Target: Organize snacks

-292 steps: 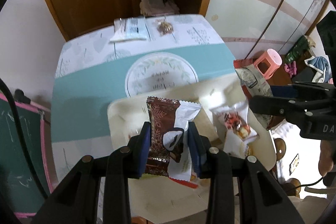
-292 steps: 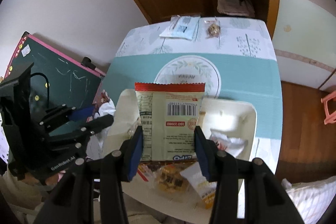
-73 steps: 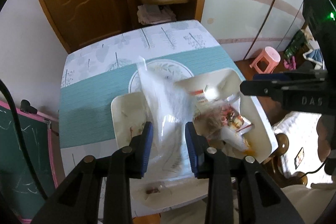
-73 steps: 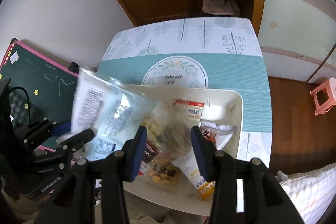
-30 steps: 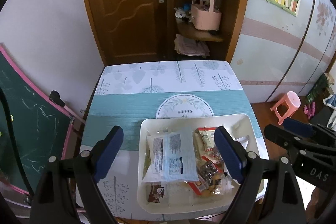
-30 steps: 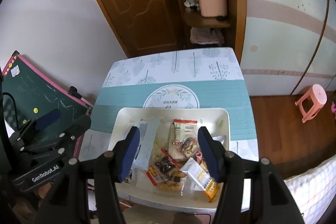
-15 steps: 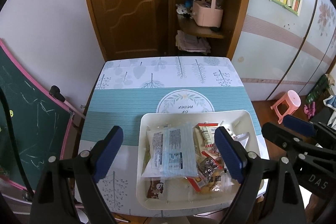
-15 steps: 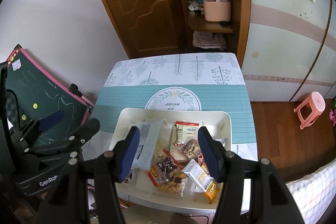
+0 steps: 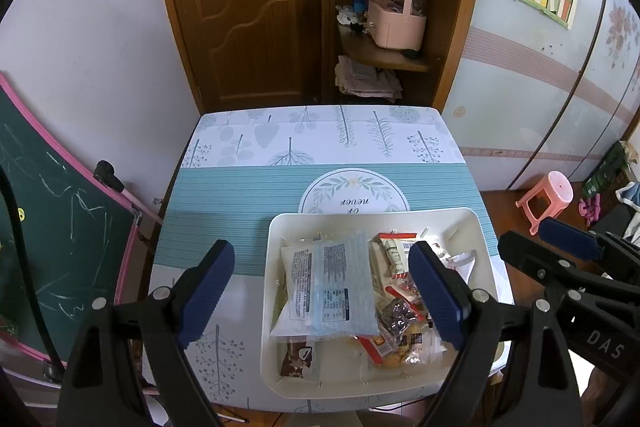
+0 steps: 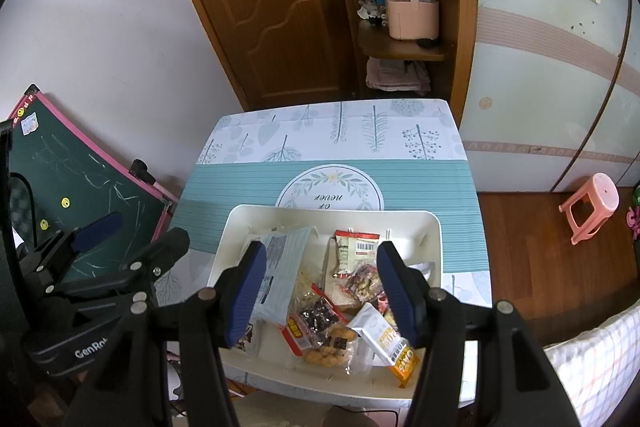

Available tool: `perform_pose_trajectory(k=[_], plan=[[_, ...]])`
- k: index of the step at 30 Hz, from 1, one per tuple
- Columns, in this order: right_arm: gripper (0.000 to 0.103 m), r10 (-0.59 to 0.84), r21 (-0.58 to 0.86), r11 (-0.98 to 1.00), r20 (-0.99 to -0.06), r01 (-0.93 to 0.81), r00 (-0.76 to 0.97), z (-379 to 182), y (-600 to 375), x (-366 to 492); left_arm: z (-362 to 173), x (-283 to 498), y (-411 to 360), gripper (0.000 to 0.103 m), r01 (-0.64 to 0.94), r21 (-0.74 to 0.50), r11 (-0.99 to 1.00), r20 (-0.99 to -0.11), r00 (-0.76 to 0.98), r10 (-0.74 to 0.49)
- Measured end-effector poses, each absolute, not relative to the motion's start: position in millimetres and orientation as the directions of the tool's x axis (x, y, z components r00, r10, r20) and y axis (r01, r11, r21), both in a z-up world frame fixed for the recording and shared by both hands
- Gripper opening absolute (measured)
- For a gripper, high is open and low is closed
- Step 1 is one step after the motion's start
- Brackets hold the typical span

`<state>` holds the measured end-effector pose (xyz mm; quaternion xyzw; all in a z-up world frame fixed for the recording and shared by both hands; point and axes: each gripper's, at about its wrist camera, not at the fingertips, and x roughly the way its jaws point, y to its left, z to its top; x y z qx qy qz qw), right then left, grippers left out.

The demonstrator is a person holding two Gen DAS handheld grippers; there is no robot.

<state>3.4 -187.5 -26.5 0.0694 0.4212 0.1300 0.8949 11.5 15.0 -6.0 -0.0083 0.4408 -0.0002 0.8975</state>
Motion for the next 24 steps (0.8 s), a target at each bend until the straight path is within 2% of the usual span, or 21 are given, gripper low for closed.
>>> perform_pose_trajectory(k=[24], plan=[[0.058,0.293,0.236,0.956,-0.739,-0.175,0.606,-28.1,-185.7,5.1,-9.7,10.7,13.7,0.088,-0.011,-0.017,1.0,-0.798,0.603,-0.007]])
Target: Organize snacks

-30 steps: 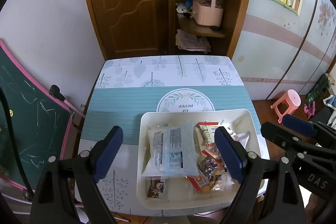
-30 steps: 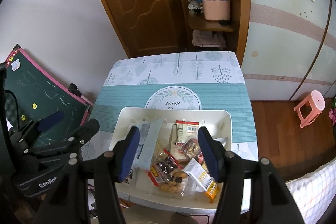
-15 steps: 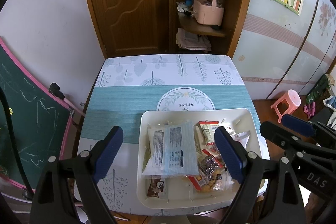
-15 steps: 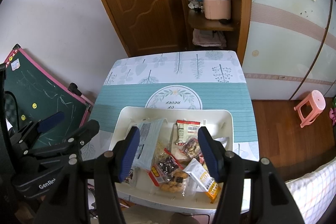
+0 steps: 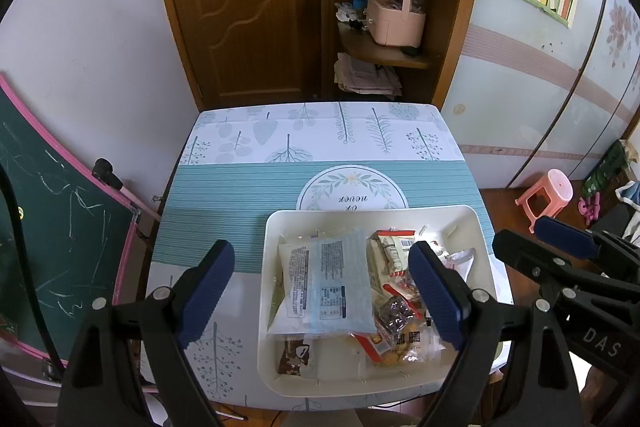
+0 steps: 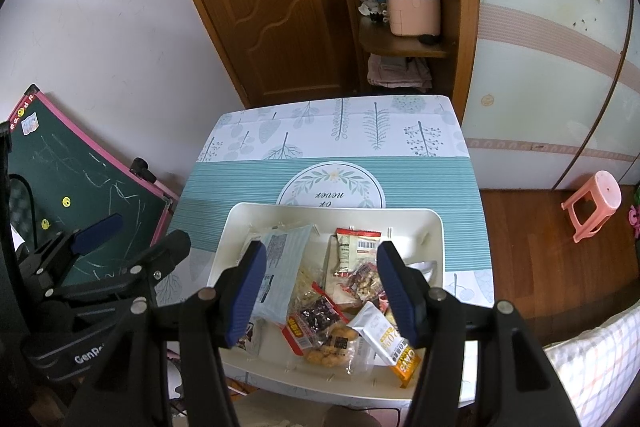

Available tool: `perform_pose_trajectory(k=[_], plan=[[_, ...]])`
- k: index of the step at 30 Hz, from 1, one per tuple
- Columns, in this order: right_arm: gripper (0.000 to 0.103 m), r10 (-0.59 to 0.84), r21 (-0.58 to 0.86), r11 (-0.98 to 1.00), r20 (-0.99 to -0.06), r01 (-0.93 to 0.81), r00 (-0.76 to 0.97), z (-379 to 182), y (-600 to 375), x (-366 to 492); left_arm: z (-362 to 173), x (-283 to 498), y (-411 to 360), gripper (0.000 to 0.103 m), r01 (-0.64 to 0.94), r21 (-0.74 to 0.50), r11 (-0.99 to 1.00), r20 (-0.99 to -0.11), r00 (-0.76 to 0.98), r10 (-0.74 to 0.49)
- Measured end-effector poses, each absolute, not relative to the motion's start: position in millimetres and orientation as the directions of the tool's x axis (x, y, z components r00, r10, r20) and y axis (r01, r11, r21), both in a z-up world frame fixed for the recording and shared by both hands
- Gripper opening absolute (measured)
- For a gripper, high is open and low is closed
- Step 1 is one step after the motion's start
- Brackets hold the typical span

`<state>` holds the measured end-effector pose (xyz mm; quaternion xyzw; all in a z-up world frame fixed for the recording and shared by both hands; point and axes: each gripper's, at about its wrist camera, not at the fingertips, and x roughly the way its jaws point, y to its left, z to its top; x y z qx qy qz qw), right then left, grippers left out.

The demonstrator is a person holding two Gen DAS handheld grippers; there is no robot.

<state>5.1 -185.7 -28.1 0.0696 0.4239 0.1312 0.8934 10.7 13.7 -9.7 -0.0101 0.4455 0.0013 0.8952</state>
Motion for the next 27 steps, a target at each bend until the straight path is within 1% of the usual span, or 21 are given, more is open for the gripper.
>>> perform_pose_trajectory(k=[27], plan=[[0.058,0.294,0.24,0.956,-0.74,-0.171,0.605,-29.8,-183.0,3.4,-13.2,8.4,8.4,0.088,-0.014,-0.019,1.0,-0.807,0.59,-0.007]])
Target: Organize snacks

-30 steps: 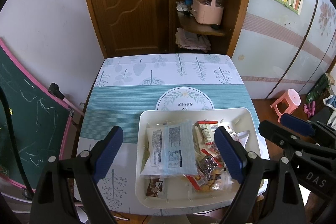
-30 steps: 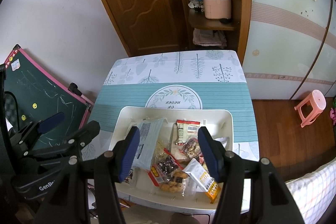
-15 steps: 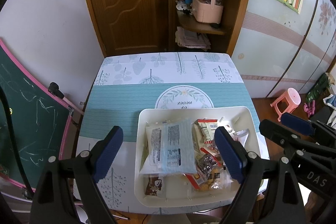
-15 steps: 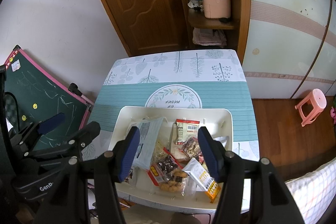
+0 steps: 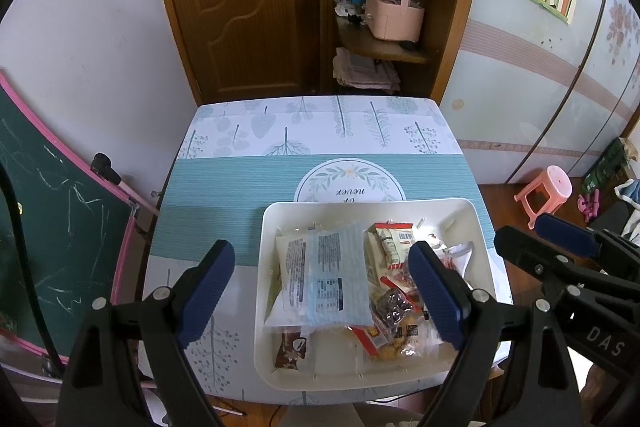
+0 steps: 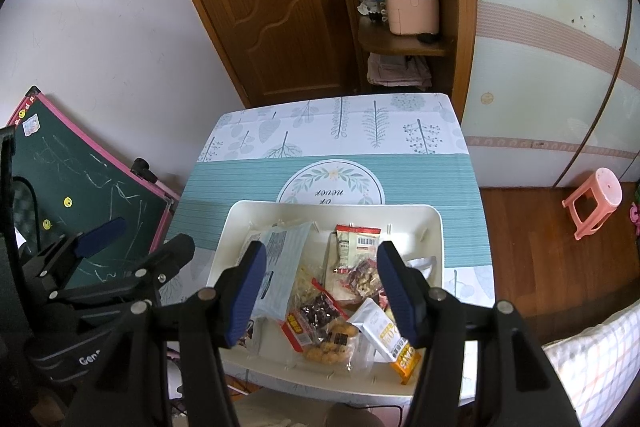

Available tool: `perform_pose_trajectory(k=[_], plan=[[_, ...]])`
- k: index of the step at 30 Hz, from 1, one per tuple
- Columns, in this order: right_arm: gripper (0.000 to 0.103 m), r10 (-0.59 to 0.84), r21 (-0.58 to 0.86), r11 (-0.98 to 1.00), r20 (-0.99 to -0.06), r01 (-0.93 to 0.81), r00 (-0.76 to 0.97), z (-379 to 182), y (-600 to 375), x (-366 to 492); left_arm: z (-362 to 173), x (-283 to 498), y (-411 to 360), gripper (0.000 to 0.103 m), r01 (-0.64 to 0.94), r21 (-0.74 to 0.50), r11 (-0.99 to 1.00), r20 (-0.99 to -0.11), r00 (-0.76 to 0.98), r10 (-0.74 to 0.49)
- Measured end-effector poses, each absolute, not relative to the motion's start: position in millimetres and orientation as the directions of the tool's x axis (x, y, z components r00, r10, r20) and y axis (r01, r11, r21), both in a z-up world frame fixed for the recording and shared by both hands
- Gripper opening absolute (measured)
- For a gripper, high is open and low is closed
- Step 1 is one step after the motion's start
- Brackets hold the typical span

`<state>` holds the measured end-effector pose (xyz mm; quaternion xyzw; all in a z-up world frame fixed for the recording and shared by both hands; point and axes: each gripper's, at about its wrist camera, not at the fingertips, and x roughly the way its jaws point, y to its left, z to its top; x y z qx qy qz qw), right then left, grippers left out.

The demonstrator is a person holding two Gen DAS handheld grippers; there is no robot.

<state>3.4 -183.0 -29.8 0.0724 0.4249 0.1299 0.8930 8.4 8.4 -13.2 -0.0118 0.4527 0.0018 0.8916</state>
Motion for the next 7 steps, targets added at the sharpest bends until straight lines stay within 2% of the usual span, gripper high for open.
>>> perform_pose_trajectory(k=[7], plan=[[0.058,0.293,0.24,0.956,-0.74,-0.17,0.605,-29.8,-183.0,3.5,-14.9,7.3,8.4,0.088,-0.013,-0.02,1.0,-0.809,0.588,-0.009]])
